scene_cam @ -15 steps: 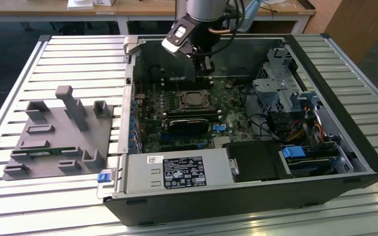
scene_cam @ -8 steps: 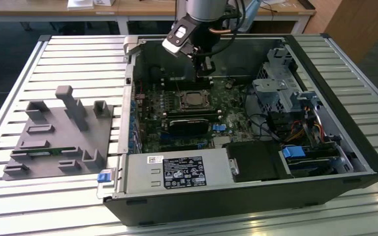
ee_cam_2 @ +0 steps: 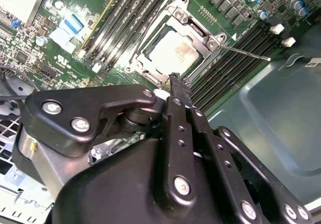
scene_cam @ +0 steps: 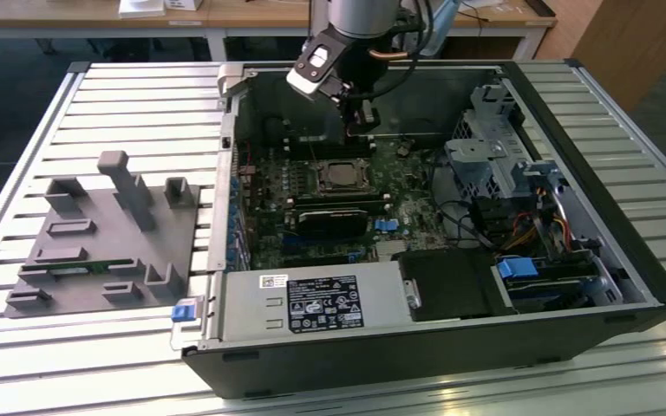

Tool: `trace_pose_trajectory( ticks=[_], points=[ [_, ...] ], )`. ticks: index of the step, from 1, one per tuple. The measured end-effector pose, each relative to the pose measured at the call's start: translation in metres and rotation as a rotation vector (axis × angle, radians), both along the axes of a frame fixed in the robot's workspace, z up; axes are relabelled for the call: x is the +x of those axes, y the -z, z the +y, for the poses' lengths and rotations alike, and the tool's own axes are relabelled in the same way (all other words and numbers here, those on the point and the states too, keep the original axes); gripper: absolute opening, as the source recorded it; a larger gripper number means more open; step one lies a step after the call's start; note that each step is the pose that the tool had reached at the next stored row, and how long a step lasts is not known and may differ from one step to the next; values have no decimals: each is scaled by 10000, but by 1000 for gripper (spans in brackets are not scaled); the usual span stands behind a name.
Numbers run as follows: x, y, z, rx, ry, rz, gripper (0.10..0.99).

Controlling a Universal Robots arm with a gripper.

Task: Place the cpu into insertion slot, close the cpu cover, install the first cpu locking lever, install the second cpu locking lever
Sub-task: 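Install the first cpu locking lever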

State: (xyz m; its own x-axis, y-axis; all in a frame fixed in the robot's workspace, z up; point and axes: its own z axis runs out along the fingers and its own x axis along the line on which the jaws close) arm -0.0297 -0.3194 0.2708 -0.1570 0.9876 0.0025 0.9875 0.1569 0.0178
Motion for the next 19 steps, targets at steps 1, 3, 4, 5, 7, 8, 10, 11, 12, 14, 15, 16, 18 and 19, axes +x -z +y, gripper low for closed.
trace_pose_trajectory(
  ticks=[1,3,4,5,7,8,10,11,12,14,15,16,18,19],
  points=[
    [0,0,0,-1,-34,0,106],
    [0,0,0,-6,-138,0,106],
    [0,0,0,-11,-200,0,106],
    [0,0,0,-14,-262,-1,106],
    [0,0,0,-19,-376,0,106],
    [0,0,0,-20,-426,0,106],
    [0,0,0,-19,-509,0,106],
    [0,0,0,-19,-545,-1,106],
    [0,0,0,-19,-581,-1,106],
    [0,0,0,-19,-660,0,106],
    [0,0,0,-19,-698,0,106],
    [0,0,0,-19,-737,0,106],
    [0,0,0,-19,-826,-1,106],
    [0,0,0,-19,-875,-1,106]
  ],
)
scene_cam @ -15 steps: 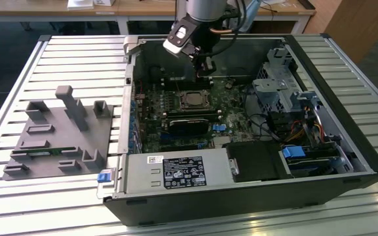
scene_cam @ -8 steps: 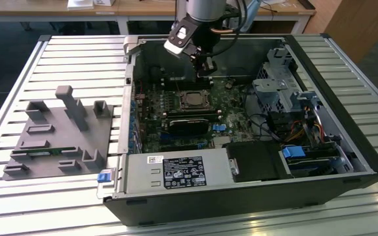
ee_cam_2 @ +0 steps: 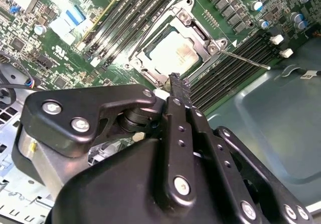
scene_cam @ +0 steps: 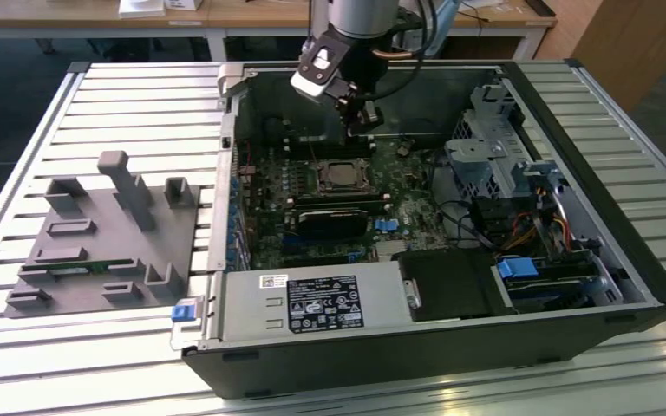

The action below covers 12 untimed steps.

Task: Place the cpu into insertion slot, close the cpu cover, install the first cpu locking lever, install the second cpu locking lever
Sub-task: 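Install the first cpu locking lever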

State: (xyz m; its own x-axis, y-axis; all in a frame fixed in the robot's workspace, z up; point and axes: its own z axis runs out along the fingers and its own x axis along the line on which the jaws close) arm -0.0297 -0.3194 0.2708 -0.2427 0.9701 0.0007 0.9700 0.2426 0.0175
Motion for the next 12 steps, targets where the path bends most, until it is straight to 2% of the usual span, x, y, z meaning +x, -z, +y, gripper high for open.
trace_pose_trajectory(
  ticks=[12],
  points=[
    [0,0,0,-1,-673,0,106]
  ],
)
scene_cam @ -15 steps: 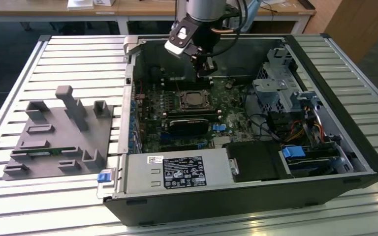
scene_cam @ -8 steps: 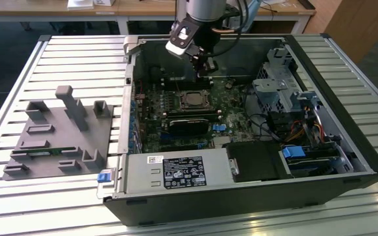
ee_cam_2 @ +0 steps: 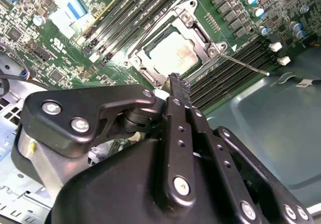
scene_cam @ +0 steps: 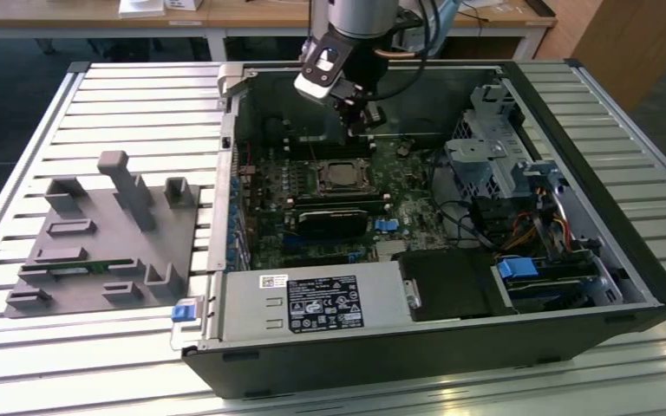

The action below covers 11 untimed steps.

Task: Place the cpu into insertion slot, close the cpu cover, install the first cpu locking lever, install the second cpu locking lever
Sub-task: 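Install the first cpu locking lever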

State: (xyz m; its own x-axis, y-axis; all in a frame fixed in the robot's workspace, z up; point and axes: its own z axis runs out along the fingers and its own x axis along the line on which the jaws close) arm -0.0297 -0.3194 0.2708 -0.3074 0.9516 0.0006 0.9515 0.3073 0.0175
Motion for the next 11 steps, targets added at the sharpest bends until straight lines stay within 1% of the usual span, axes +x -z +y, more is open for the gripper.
trace_pose_trajectory(
  ticks=[11],
  points=[
    [0,0,0,-1,-466,0,106]
  ],
)
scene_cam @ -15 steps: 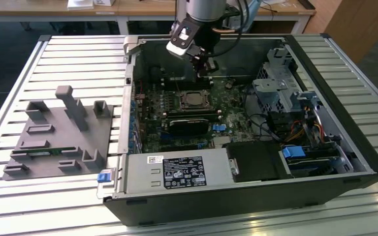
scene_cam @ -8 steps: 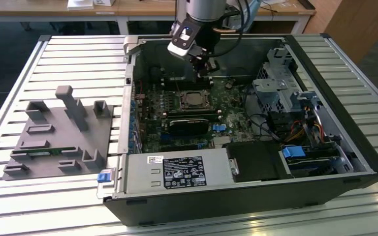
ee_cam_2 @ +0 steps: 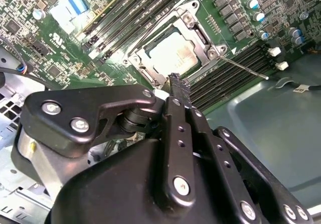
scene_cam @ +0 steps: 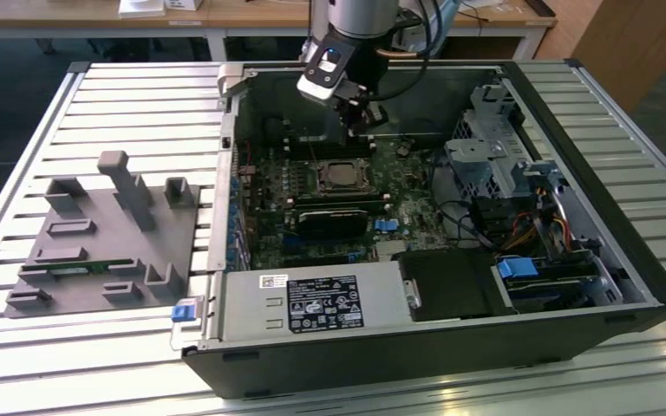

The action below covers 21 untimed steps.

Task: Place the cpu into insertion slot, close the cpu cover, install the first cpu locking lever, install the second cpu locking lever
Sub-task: 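Install the first cpu locking lever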

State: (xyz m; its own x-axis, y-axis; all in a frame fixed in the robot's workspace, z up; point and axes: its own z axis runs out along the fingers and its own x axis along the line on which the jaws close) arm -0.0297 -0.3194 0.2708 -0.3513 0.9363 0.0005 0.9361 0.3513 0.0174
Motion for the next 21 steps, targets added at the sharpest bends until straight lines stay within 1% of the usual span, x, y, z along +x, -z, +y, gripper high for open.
trace_pose_trajectory(
  ticks=[16,19,21],
  points=[
    [0,0,0,-6,-475,0,106],
    [1,0,0,-14,-714,0,106],
    [1,0,0,-32,-979,1,106]
  ],
)
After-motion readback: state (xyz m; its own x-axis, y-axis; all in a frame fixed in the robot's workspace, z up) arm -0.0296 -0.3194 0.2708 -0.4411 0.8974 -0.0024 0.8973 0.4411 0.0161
